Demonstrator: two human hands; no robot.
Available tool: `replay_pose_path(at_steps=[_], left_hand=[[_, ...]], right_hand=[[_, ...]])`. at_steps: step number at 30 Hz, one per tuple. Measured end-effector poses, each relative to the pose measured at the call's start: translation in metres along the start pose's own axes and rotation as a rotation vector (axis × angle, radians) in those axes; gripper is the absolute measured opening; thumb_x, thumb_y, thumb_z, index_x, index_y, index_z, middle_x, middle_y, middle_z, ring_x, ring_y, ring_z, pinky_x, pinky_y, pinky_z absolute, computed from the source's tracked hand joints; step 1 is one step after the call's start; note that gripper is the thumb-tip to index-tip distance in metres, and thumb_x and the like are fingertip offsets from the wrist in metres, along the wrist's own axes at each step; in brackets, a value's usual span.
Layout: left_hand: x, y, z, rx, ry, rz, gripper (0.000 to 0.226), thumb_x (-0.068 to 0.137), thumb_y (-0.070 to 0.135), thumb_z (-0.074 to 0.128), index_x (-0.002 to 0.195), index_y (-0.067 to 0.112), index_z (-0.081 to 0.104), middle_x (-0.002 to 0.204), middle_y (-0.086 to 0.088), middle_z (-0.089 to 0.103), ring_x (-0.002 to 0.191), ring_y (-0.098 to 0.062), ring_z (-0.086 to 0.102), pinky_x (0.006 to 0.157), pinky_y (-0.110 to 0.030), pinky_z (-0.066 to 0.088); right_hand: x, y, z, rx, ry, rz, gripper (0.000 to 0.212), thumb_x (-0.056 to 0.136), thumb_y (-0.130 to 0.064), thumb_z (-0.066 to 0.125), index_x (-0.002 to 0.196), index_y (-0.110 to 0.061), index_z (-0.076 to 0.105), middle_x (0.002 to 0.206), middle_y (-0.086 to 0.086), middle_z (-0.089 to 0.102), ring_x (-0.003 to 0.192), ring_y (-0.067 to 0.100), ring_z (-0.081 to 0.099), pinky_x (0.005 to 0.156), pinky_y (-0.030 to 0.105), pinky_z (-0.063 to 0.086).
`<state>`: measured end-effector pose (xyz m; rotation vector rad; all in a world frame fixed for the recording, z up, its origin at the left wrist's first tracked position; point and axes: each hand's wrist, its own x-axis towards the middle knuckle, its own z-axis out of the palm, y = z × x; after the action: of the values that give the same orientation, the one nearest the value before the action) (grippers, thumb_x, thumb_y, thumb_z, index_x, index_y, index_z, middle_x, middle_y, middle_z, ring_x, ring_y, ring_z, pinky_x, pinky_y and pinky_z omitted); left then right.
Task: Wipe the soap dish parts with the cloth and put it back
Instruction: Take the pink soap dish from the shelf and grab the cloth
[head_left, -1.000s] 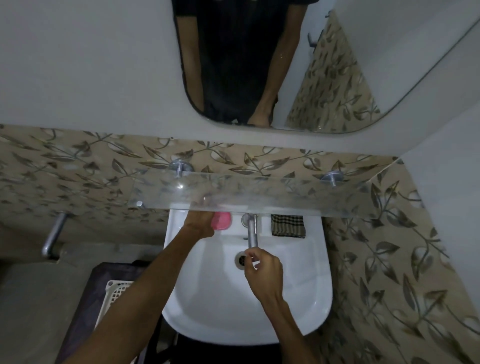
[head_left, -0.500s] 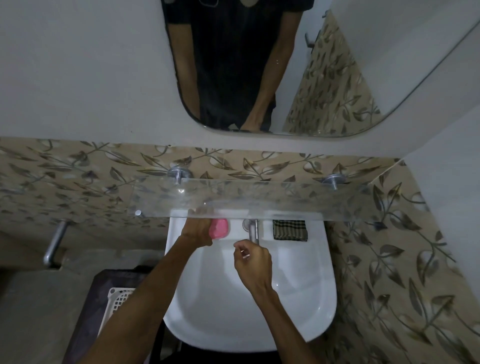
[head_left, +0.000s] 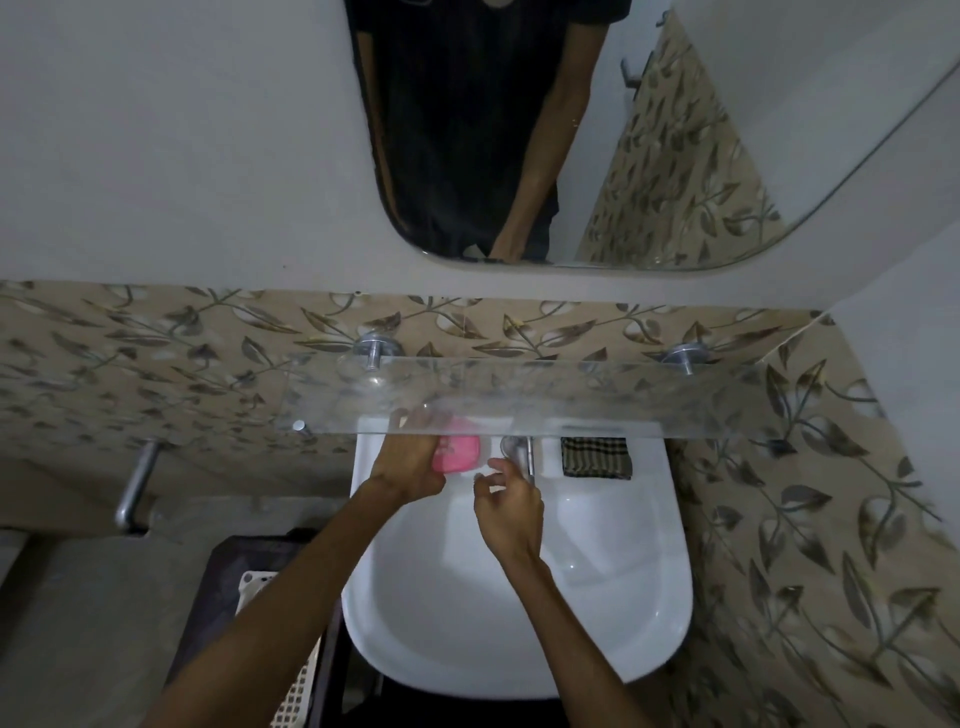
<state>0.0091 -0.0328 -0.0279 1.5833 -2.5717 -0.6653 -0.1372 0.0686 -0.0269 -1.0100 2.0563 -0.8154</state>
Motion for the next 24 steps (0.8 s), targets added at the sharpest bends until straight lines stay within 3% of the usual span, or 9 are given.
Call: replay_pose_path(at_steps=[4,6,9,11,13,16,18,21,24], left_hand=[[-0.023,0.012,0.000,-0.035,0.125,0.055,0.090,0.060,0.022,0.089,0.141,0.003,0.055,0.135,-0.024,0.060,0.126,-0.046,0.058,0.111,-0.052,0.043],[-0.036,0.020,0.004,-0.076,0.174,0.056,0.095,0.056,0.029,0.091,0.140,0.003,0.056,0.131,-0.023,0.061,0.119,-0.044,0.061,0.101,-0.049,0.051],[-0.054,0.033,0.009,-0.286,0.164,-0.030,0.100,0.059,0.042,0.095,0.144,0.012,0.053,0.126,-0.009,0.056,0.105,-0.028,0.062,0.081,-0.041,0.060],[-0.065,0.042,0.011,-0.556,0.160,-0.122,0.099,0.060,0.050,0.094,0.144,0.018,0.054,0.126,-0.001,0.057,0.106,-0.019,0.062,0.080,-0.033,0.061],[-0.073,0.052,0.011,-1.006,0.184,-0.270,0.084,0.065,0.056,0.086,0.138,0.023,0.061,0.125,-0.002,0.066,0.111,-0.025,0.067,0.083,-0.029,0.060],[-0.080,0.069,0.011,-1.733,0.126,-0.500,0.048,0.084,0.047,0.072,0.125,0.021,0.075,0.126,-0.014,0.075,0.125,-0.041,0.065,0.090,-0.040,0.058],[-0.085,0.082,0.013,-2.061,-0.022,-0.572,0.055,0.092,0.044,0.060,0.137,0.011,0.067,0.138,-0.023,0.067,0.132,-0.044,0.059,0.099,-0.048,0.053],[-0.087,0.109,0.015,-2.251,-0.074,-0.569,0.063,0.091,0.041,0.056,0.141,0.002,0.062,0.140,-0.029,0.061,0.124,-0.042,0.058,0.102,-0.050,0.045],[-0.087,0.128,0.018,-2.267,0.003,-0.515,0.080,0.076,0.037,0.081,0.140,-0.004,0.058,0.134,-0.031,0.059,0.113,-0.043,0.060,0.096,-0.050,0.046]], right_hand=[[0.004,-0.002,0.004,0.288,-0.078,0.122,0.026,0.104,-0.030,0.065,0.125,-0.016,0.068,0.103,0.002,0.077,0.085,0.024,0.077,0.081,0.043,0.064],[0.004,0.001,0.002,0.400,-0.115,0.110,0.016,0.106,-0.022,0.062,0.118,-0.014,0.070,0.090,0.006,0.077,0.073,0.024,0.075,0.071,0.038,0.064],[0.000,0.010,-0.012,0.531,-0.173,0.120,0.014,0.106,-0.010,0.060,0.111,-0.014,0.072,0.081,0.005,0.075,0.062,0.015,0.070,0.064,0.029,0.061],[-0.004,0.017,-0.026,0.577,-0.225,0.140,0.017,0.106,-0.011,0.061,0.115,-0.007,0.074,0.078,0.005,0.073,0.060,0.014,0.068,0.060,0.024,0.058],[-0.007,0.024,-0.042,0.609,-0.284,0.169,0.020,0.106,-0.016,0.063,0.117,-0.004,0.074,0.071,0.002,0.070,0.058,0.014,0.063,0.057,0.022,0.053],[-0.011,0.032,-0.063,0.651,-0.357,0.207,0.028,0.105,-0.025,0.065,0.115,0.001,0.074,0.072,0.008,0.067,0.062,0.018,0.064,0.064,0.028,0.057],[-0.013,0.036,-0.071,0.681,-0.403,0.241,0.031,0.104,-0.027,0.065,0.114,0.001,0.073,0.078,0.014,0.068,0.068,0.021,0.067,0.072,0.031,0.061],[-0.017,0.041,-0.079,0.776,-0.431,0.331,0.028,0.105,-0.025,0.064,0.111,0.000,0.074,0.075,0.014,0.069,0.066,0.020,0.069,0.071,0.028,0.062],[-0.018,0.044,-0.084,0.843,-0.419,0.397,0.031,0.105,-0.024,0.065,0.115,0.005,0.073,0.076,0.014,0.071,0.066,0.019,0.070,0.071,0.029,0.063]])
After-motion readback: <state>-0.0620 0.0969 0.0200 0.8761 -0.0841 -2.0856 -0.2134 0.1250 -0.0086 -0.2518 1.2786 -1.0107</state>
